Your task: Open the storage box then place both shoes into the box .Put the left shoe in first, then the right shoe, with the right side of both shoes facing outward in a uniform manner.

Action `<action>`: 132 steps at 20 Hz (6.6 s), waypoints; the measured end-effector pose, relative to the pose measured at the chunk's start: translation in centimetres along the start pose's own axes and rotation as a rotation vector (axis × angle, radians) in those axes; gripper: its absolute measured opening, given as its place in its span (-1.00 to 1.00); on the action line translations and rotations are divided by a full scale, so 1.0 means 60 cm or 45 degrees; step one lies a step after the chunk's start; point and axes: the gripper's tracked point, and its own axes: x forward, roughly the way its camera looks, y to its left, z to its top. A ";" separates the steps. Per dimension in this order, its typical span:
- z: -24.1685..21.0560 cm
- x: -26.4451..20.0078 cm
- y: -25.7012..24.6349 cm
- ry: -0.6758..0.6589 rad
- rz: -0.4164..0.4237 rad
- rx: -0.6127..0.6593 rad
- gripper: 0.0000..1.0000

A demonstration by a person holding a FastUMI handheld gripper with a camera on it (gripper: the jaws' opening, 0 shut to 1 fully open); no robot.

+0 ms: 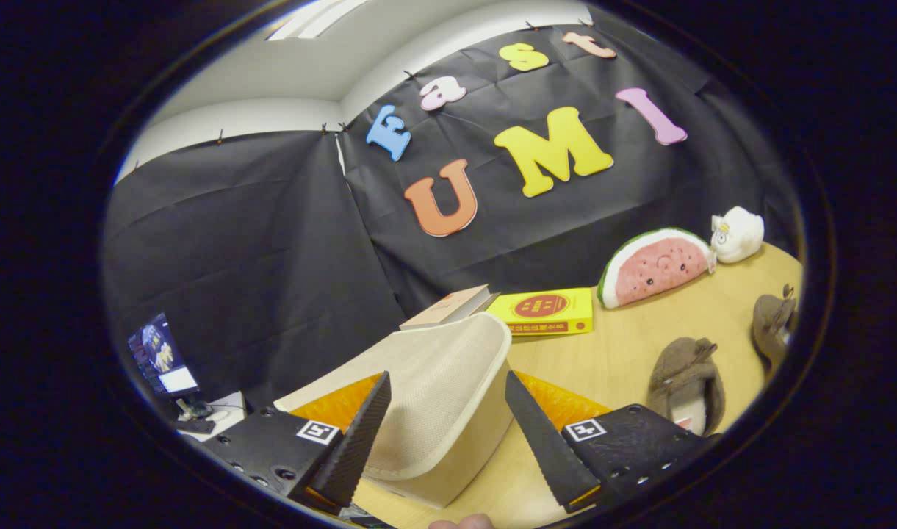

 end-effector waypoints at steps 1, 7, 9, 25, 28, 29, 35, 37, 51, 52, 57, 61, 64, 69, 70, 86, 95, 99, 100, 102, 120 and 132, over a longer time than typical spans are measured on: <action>-0.007 0.004 -0.001 0.015 0.009 0.028 0.91; -0.037 0.025 0.005 0.119 0.094 0.302 0.90; -0.044 0.026 0.011 0.148 0.124 0.394 0.91; 0.030 0.004 0.035 0.144 0.083 0.322 -0.74; 0.077 0.002 0.075 0.119 0.123 0.282 -0.99; 0.096 0.000 0.096 0.106 0.151 0.274 -1.00; 0.168 0.034 0.229 0.120 0.229 0.115 -1.00; 0.174 0.044 0.286 0.105 0.257 0.032 -1.00; 0.084 0.196 0.559 0.234 0.413 -0.299 -0.03; 0.076 0.201 0.566 0.236 0.423 -0.324 0.29; 0.055 0.195 0.576 0.188 0.440 -0.412 0.91; 0.080 0.180 0.537 0.097 0.364 -0.458 0.91; 0.104 0.140 0.481 0.018 0.281 -0.483 0.91; 0.178 0.058 0.351 -0.103 0.134 -0.459 0.91; 0.195 0.039 0.319 -0.121 0.100 -0.458 0.91; 0.241 -0.214 -0.204 -0.047 -0.526 -0.529 0.90; 0.068 -0.186 -0.351 0.283 -0.737 -0.279 0.91; 0.016 -0.159 -0.386 0.432 -0.753 -0.188 0.92; 0.003 -0.154 -0.388 0.473 -0.737 -0.182 0.92; -0.013 -0.142 -0.402 0.504 -0.741 -0.182 0.77; -0.024 -0.106 -0.349 0.445 -0.646 0.336 -1.00; 0.185 0.004 -0.004 0.250 -0.407 0.387 -1.00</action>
